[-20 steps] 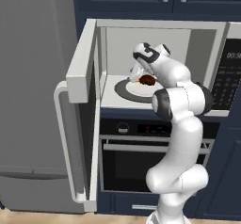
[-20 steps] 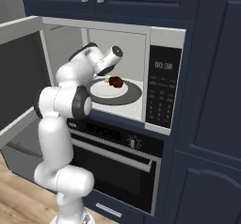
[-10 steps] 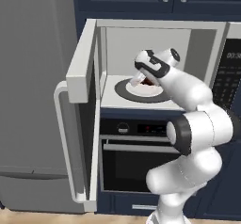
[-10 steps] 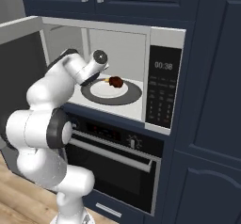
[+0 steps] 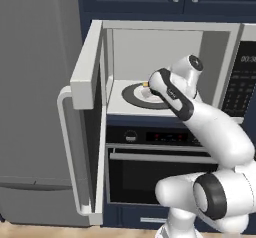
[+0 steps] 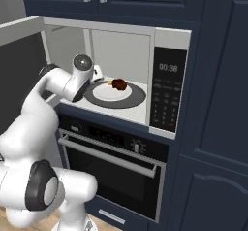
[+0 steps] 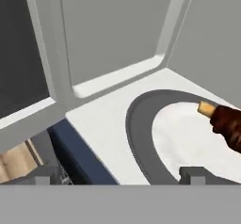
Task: Pick the steak from the counter and place it in the microwave.
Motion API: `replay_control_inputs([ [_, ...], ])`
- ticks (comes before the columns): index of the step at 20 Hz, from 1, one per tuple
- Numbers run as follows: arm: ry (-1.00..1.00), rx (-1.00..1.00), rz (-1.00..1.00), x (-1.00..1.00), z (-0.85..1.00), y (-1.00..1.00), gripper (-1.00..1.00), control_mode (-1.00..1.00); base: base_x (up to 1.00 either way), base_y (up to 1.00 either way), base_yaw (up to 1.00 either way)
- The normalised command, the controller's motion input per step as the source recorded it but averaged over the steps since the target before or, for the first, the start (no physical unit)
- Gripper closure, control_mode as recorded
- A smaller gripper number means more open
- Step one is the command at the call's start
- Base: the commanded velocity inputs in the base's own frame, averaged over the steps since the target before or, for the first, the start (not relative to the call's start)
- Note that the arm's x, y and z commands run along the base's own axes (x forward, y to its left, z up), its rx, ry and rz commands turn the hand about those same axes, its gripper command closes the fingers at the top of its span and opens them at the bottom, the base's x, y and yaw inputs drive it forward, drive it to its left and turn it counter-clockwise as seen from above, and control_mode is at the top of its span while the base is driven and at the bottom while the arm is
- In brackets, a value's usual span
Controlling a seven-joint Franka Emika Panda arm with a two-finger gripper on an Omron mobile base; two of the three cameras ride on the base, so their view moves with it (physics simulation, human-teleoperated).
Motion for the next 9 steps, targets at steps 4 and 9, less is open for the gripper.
replay_control_inputs([
  [4, 0.06, 0.02, -0.24, -1.00, 0.02, -0.10, -1.00, -1.00, 0.00, 0.00, 0.00],
  [9, 0.02, 0.06, -0.25, -1.00, 0.04, -0.26, -1.00, -1.00, 0.00, 0.00, 0.00],
])
